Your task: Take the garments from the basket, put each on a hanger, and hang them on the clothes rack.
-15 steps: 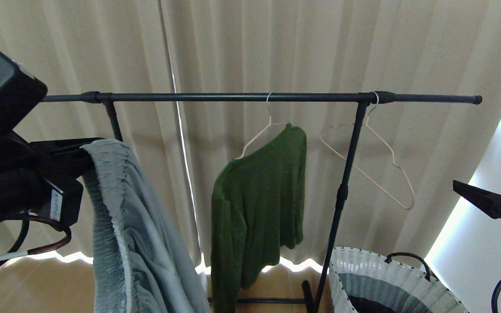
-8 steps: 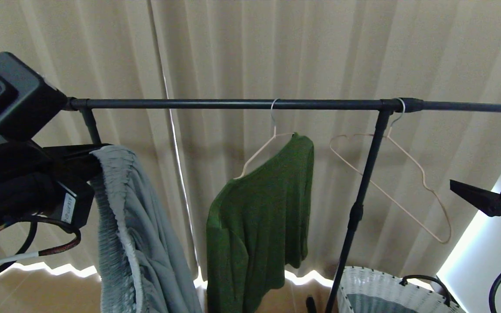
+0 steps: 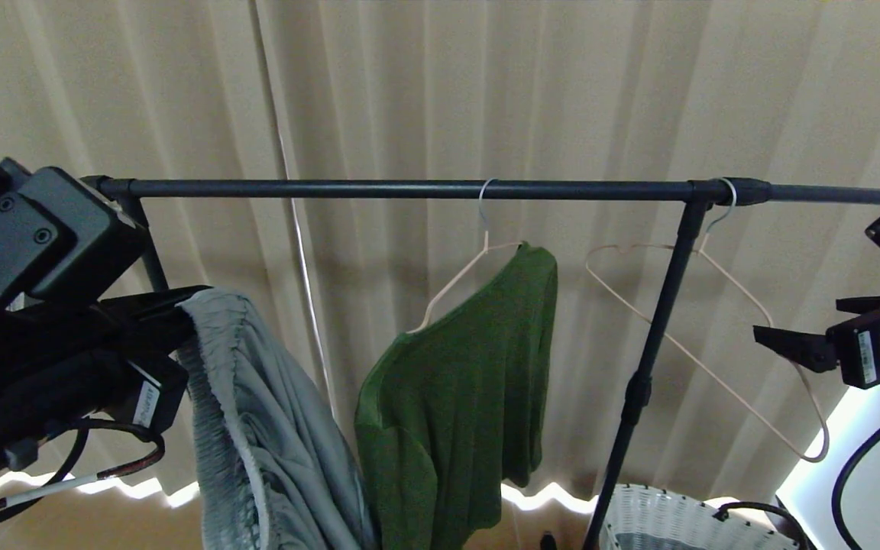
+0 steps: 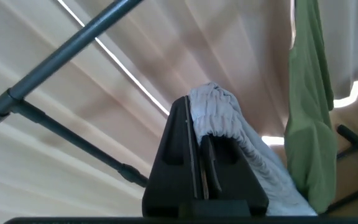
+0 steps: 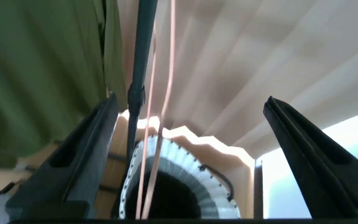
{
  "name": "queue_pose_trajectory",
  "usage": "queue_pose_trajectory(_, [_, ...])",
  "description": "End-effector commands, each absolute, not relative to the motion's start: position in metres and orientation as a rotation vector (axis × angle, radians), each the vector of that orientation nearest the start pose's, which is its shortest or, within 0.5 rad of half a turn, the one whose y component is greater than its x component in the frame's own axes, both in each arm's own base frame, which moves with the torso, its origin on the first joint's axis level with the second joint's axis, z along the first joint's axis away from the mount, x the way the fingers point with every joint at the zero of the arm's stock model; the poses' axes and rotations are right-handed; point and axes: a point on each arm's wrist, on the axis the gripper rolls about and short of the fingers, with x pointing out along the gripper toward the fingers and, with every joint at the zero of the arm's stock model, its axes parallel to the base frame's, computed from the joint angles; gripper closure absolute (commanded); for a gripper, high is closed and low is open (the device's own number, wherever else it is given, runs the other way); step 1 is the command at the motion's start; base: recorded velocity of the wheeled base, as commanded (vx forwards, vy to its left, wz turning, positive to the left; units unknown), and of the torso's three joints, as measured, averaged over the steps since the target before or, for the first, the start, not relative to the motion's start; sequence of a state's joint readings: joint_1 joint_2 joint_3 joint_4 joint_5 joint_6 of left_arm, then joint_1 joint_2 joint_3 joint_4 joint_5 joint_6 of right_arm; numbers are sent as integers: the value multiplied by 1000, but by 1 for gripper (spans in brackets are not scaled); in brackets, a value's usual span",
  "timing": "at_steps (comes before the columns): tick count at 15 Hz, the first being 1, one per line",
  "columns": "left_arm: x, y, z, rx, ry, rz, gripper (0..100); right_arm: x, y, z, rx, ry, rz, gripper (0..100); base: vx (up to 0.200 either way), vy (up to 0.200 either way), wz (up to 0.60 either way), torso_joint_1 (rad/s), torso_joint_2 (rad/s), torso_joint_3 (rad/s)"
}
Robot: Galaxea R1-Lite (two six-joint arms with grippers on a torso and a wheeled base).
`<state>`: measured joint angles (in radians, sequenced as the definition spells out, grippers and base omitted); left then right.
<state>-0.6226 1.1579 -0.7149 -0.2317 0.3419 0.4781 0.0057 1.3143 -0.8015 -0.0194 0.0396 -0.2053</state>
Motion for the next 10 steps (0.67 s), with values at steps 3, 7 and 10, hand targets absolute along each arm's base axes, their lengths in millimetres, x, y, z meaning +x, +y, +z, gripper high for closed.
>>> queue_pose_trajectory(3, [140, -91, 247, 568, 113, -319, 100, 237, 5, 195, -164, 609, 110, 0, 0, 0, 0, 0, 0, 0])
queue_pose_trajectory(7, [138, -90, 248, 565, 106, -316, 100, 245, 5, 194, -163, 615, 110, 0, 0, 0, 0, 0, 0, 0])
queue_pose_trajectory(10, [138, -90, 248, 565, 106, -316, 100, 247, 5, 193, -162, 618, 110, 0, 0, 0, 0, 0, 0, 0])
